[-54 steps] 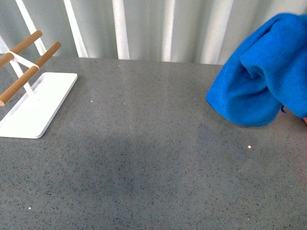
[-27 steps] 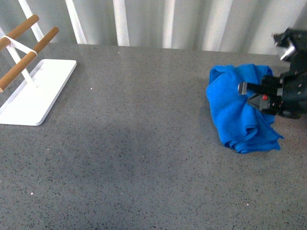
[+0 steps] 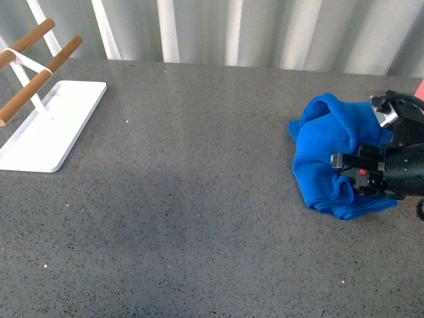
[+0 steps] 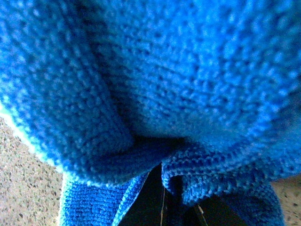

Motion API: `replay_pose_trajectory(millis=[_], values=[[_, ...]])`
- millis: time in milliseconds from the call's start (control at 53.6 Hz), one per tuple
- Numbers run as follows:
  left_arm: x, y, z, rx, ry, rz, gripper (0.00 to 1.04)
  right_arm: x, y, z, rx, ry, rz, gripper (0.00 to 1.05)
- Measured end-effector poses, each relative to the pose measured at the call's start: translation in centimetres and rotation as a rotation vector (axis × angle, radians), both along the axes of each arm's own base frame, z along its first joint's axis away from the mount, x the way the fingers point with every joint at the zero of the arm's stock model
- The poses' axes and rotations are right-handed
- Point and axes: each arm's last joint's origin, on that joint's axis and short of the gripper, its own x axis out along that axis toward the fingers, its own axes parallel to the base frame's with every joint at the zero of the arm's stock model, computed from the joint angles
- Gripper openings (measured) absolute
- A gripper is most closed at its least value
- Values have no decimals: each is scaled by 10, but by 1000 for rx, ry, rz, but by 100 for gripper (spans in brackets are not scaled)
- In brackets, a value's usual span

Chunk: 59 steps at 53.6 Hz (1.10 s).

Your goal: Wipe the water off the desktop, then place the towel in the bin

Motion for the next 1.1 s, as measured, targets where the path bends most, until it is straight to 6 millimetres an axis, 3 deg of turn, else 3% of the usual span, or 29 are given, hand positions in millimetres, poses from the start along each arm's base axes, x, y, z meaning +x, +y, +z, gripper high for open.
replay_pose_trajectory(millis=[298, 522, 765, 877, 1101], values=[[0, 0, 0, 0, 0, 0, 98, -1, -40, 2, -74, -2, -32, 3], [0, 0, 0, 0, 0, 0, 98, 20, -43, 0, -138, -29, -39, 3], [0, 0, 0, 0, 0, 0, 98, 57, -29, 1, -212, -80, -45, 3], [0, 0, 0, 0, -1, 0, 98, 83, -13, 4, -194, -131, -3, 3], [0, 0, 0, 0, 0, 0, 98, 110, 24, 10, -133, -167, 115, 3]])
